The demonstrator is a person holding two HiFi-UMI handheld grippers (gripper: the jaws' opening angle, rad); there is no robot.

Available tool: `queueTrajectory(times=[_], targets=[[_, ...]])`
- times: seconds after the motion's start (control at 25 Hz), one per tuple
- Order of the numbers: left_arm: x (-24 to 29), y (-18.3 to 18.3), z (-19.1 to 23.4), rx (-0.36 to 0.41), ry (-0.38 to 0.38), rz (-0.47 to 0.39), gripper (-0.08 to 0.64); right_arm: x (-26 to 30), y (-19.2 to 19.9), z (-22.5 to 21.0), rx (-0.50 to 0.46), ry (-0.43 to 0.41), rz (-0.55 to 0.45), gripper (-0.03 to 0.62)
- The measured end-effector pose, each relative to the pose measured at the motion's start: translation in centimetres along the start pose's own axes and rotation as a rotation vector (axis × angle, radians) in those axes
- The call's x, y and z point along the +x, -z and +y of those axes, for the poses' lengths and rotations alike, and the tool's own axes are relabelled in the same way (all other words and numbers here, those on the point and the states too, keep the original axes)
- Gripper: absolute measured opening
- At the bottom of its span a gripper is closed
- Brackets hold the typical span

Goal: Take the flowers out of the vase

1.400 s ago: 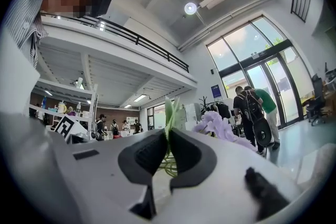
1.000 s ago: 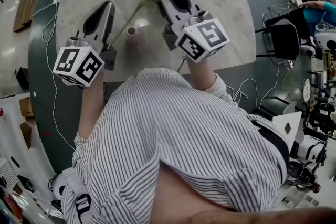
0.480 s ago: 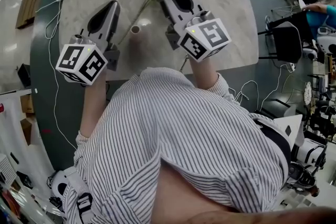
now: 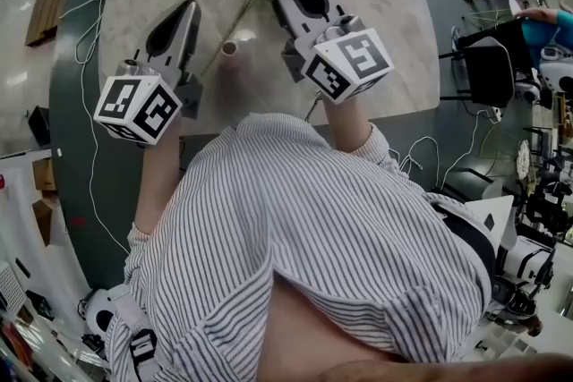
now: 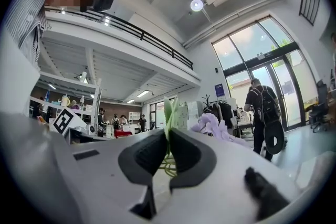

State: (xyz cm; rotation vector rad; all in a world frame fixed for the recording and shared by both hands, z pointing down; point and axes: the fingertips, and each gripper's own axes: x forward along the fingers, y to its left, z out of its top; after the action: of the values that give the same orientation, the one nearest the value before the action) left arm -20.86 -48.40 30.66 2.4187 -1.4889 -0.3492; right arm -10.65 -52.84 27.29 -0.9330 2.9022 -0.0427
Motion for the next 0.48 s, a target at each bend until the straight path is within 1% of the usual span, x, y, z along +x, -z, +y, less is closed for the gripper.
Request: queueTrajectory(times=[0.2,0.36,0.48], targets=[[0.23,0.08,-0.17,-0.001,0.010,0.007,0.009,0.08,0.07,-0.13,0.001,0.004,0.011,0.026],[0.16,0.56,0.08,-0.002,-0.007,0.007,0.009,0.05,0.54,0.01,-0.007,0.003,0.027,0.026],[0.29,0.49,0.19,-0.010,0.000,0.012,0.009,0.27,0.52,0.06,-0.010,0.001,0.033,0.026]])
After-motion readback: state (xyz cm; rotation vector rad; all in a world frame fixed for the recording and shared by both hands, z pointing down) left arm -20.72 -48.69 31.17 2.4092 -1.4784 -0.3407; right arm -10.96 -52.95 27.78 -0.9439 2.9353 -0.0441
